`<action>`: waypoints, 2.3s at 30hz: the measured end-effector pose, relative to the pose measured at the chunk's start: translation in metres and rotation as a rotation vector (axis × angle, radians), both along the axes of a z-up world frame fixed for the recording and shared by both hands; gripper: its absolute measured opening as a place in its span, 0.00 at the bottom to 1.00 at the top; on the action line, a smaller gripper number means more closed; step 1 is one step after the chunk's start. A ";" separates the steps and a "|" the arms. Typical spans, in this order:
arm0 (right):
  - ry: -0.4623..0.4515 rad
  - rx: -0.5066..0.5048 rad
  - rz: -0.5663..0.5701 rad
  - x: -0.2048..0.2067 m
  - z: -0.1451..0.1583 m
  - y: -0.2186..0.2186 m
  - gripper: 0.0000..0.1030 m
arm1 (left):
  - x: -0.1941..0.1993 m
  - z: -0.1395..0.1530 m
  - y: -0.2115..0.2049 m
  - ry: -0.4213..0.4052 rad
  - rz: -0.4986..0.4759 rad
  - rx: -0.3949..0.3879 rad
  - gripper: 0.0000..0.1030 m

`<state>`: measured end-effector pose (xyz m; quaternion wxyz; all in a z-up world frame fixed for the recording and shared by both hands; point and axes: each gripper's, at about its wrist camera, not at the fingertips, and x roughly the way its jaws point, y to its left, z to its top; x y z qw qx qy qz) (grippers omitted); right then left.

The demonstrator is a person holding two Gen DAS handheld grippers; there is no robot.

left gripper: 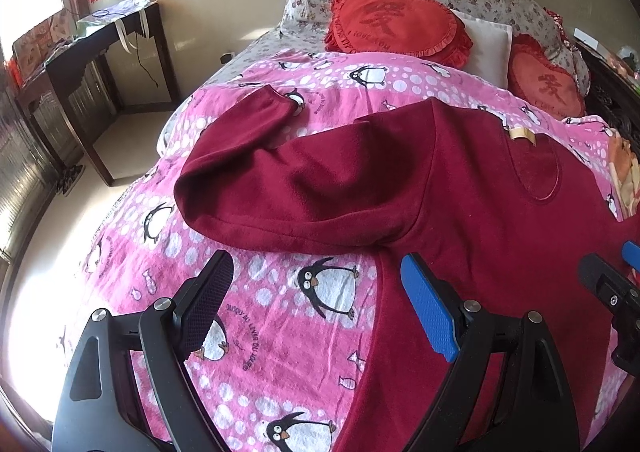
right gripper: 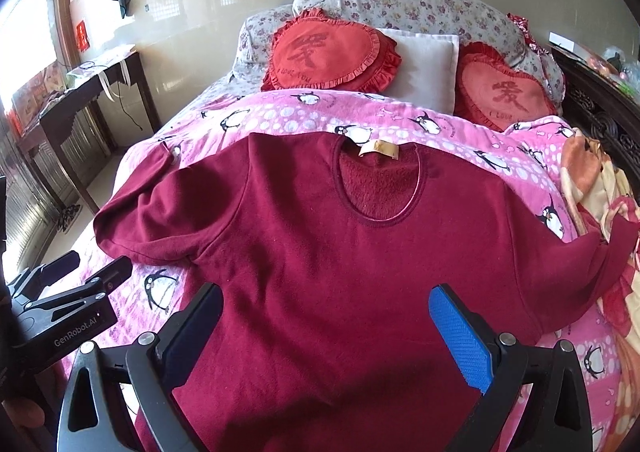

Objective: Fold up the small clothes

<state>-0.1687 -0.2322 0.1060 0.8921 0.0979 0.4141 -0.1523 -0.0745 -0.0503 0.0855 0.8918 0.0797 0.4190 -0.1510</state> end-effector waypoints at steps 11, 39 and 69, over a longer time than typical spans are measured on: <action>0.016 0.019 0.019 0.016 -0.017 0.000 1.00 | 0.017 -0.010 0.011 0.015 0.029 0.006 0.84; 0.056 0.037 0.053 0.041 -0.037 0.010 1.00 | 0.081 -0.016 0.059 0.000 0.139 0.046 0.84; 0.011 0.144 0.033 0.071 -0.028 -0.016 1.00 | 0.134 0.048 0.038 0.191 -0.086 -0.485 0.10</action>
